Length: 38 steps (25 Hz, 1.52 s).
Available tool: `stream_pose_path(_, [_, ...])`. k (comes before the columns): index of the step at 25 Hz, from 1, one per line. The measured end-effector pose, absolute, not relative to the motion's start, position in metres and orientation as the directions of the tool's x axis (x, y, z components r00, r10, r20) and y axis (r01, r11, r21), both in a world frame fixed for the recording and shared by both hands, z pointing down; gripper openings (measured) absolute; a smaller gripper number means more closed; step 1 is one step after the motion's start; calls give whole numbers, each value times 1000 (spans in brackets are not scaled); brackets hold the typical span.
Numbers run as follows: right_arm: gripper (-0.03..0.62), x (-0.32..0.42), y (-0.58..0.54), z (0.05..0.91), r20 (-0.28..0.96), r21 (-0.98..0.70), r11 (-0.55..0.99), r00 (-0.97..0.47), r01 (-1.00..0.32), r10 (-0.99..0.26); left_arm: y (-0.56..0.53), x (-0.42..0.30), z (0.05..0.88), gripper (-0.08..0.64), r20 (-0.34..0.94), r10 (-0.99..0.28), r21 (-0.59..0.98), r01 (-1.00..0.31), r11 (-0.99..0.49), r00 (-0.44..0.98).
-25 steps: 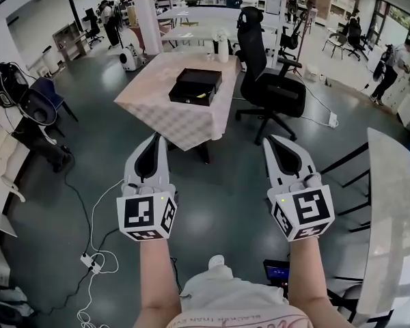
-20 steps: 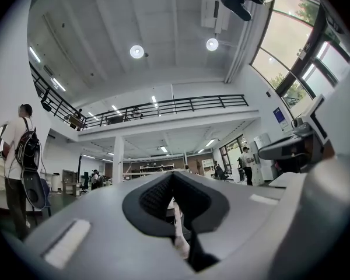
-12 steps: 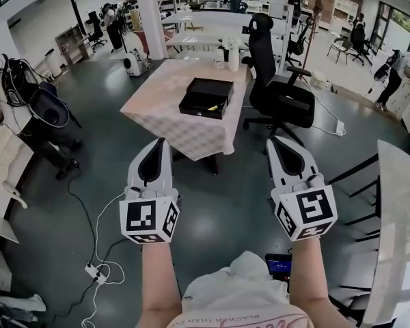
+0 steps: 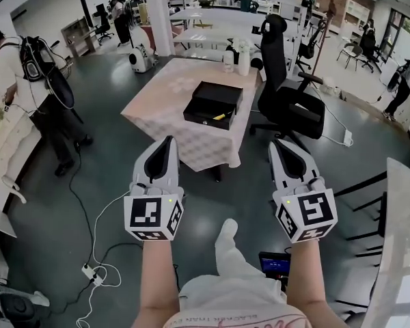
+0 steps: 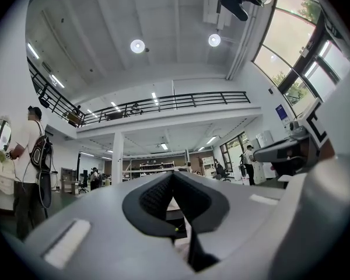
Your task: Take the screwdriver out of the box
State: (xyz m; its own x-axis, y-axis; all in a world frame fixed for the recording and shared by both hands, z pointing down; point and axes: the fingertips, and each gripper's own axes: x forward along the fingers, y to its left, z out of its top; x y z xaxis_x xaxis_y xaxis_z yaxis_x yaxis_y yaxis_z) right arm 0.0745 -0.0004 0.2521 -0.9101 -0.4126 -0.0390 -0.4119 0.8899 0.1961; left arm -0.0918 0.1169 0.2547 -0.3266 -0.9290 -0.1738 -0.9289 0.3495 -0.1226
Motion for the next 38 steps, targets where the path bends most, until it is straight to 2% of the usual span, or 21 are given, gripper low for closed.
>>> stream_pose_path(18, [5,-53,-186,283,16,143,898,-906,-416,-422,-82,-217,280,9,-102,-950,-95,-947,306,-296])
stream_pose_path(24, [5,-75,-237,296,51,142,893,-898,-427,-438,-140,-241,291,9,-78,-962,-53,-963,266,-262])
stream_pose_path(32, [5,-74,-268,313,90,118,877,-874,-466,-477,-189,-244,319,12,22,-984,-24,-984,174,-175])
stream_pose_path(33, [5,-73,-272,315,93,116,874,-871,-473,-483,-194,-244,322,22,33,-986,-16,-986,165,-166])
stream_pose_path(34, [5,-72,-275,317,96,114,870,-866,-480,-491,-200,-245,326,62,46,-987,-6,-988,156,-156])
stream_pose_path(36, [5,-71,-279,321,102,109,861,-856,-497,-507,-209,-246,335,180,76,-988,12,-990,138,-137])
stream_pose_path(38, [5,-69,-282,325,110,107,851,-844,-515,-525,-217,-247,342,201,99,-989,20,-993,117,-114])
